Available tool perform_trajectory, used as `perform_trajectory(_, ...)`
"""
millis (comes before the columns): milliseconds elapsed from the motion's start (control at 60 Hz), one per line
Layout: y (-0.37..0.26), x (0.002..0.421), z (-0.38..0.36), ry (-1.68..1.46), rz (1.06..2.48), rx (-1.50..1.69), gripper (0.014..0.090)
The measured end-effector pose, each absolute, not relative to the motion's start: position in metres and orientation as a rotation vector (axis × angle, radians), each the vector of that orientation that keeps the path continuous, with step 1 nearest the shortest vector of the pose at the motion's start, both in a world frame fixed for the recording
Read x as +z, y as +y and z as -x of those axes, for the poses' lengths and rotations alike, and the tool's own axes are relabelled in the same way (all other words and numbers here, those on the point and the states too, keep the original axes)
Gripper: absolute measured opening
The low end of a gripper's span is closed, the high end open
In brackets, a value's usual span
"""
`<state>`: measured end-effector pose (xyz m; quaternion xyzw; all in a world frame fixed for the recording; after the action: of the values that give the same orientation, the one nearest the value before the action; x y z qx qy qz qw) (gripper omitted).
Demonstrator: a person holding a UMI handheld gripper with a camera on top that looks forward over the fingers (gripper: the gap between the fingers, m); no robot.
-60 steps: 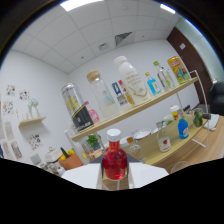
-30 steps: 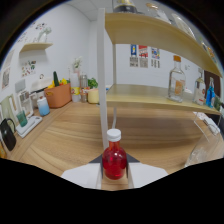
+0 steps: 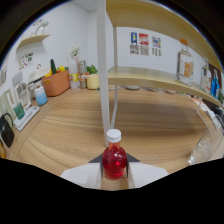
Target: Make me a cup of Vodka Sunrise.
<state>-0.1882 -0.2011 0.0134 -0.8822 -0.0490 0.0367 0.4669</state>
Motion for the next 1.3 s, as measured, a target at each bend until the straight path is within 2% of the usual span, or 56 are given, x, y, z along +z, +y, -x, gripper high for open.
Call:
perform_trajectory(100,-0.209,0.01,0.19,-0.121,2.186,0.107,0.0369)
perform_trajectory(233,-0.216,0.009,0.191,-0.15,2.2,0.145,0.0484)
perform_trajectory(250,-0.217,0.011,0.192,-0.153,2.198,0.151,0.0523)
perform_trajectory(350,-0.224,0.027,0.196,-0.179,2.18,0.213,0.0869)
perform_trajectory(383,-0.227,0.037,0.194,-0.185,2.164,0.219,0.0847)
perform_trajectory(717,-0.267,0.185,0.115,-0.156,1.951,0.196,0.0861)
perform_trajectory(850,-0.288,0.205,0.051,-0.119,1.931,0.124,0.0865)
perform_trajectory(1067,-0.314,0.195,-0.047,-0.03,1.991,0.019,0.0855)
perform_trajectory(1167,-0.306,0.226,-0.08,0.027,1.955,0.02,0.0857)
perform_trajectory(1300,-0.278,0.292,-0.124,0.072,1.848,0.012,0.0858)
